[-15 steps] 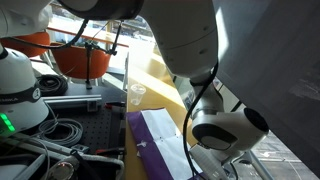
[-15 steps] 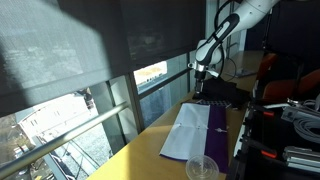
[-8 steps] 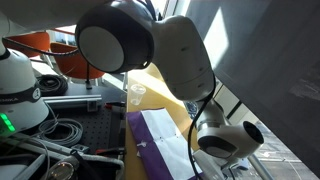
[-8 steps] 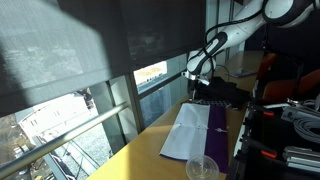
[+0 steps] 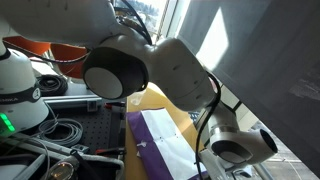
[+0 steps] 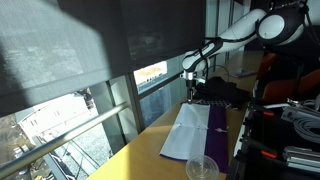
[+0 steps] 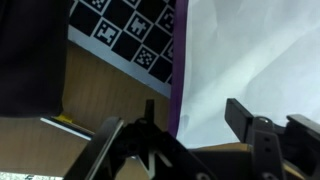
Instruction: Close the folder
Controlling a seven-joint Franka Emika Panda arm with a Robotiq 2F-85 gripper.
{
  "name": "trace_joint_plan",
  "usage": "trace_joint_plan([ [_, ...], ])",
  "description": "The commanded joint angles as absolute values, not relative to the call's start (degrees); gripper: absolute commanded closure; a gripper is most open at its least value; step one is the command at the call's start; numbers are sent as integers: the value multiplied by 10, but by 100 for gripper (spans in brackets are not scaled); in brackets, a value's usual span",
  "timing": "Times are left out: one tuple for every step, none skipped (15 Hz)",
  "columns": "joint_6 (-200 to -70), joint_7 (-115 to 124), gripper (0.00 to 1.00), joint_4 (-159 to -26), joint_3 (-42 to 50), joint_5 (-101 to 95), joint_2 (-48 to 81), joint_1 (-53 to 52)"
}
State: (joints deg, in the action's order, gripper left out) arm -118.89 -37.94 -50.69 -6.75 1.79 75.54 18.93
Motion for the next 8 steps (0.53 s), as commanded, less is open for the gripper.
trace_joint_plan([
  [-1104,-372,58,-398,-82,39,811,201],
  [-1091,-370,65,-385,-82,42,818,203],
  [-1086,-373,73,-383,-75,53,818,202],
  [-1080,-373,80,-373,-74,57,824,204],
  [-1075,-373,87,-361,-74,62,831,205],
  [-1069,-373,95,-351,-74,64,838,207],
  [-1063,-373,99,-340,-74,67,844,209],
  [-1055,-375,100,-329,-76,70,850,211],
])
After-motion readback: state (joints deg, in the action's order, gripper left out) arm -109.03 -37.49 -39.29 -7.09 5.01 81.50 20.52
